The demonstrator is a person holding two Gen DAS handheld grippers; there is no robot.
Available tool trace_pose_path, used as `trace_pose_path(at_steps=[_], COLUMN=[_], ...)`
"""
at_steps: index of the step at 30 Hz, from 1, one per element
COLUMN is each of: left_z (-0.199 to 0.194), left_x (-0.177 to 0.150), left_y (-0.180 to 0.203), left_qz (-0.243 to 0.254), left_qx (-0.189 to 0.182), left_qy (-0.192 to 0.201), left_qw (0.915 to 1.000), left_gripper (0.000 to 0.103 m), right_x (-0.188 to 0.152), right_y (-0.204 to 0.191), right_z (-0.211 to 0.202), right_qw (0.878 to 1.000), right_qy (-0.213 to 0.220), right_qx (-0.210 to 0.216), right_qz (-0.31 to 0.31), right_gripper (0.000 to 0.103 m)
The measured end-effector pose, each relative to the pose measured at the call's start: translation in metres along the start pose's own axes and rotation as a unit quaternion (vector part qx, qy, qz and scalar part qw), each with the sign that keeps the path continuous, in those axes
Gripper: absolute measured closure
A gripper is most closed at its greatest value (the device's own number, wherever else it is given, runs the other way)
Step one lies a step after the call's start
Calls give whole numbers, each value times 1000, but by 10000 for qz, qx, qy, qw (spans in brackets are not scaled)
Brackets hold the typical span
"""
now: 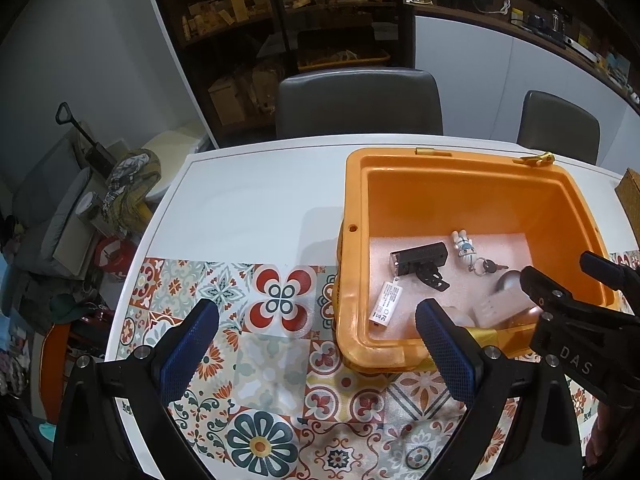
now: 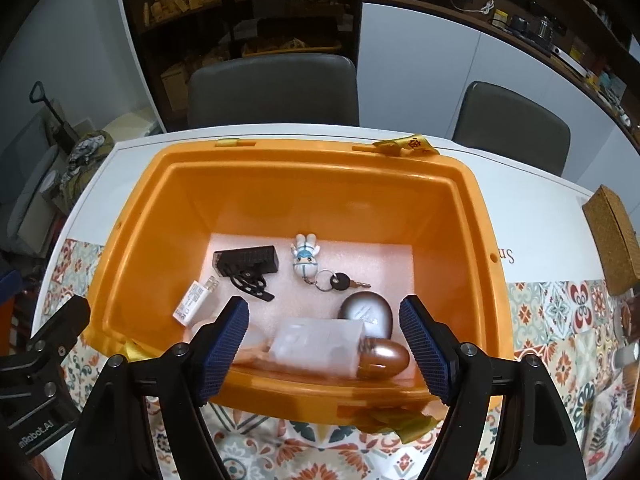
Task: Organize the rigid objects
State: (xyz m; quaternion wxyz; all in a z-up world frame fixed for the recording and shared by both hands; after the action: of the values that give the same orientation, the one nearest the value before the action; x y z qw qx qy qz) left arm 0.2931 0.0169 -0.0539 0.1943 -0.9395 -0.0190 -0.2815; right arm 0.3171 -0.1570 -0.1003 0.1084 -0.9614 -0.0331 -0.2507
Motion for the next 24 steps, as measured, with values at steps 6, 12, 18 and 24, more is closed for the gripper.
trace_pose_path(at_steps=[6, 12, 18, 24], left_z=[-9, -26, -47, -70], left_x=[-5, -13, -24, -40], left_y=[-2, -4, -5, -4], left_qz=[-9, 7, 15, 15], left_qx=[-57, -123, -238, -294], left_qy=[42, 151, 268, 440], left_qw=[10000, 9998, 9994, 9986], left_gripper=[2, 2, 2, 2], right_x=[-9, -22, -37, -57], right_y=[-1, -1, 0, -3], right_z=[-18, -46, -79, -105], right_qw=[9999, 9996, 9987, 9984], right_qy=[96, 264, 477, 564], right_qx=[-39, -38, -59, -77], right_qz=[33, 123, 146, 25], right_gripper=[25, 25, 22, 19])
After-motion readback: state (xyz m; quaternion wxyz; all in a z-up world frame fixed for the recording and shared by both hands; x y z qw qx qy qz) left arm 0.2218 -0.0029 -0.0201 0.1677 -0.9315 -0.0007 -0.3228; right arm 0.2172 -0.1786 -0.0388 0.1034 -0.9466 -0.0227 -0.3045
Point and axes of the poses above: each gripper's, at about its wrist camera, not at the fingertips, and z roughly the way its jaws point, y to its right, x to its top, the point moved 4 cm from there along z, roughly the way its jaws point, and after that the axes turned 14 degrees about x, right-handed, at the moved point
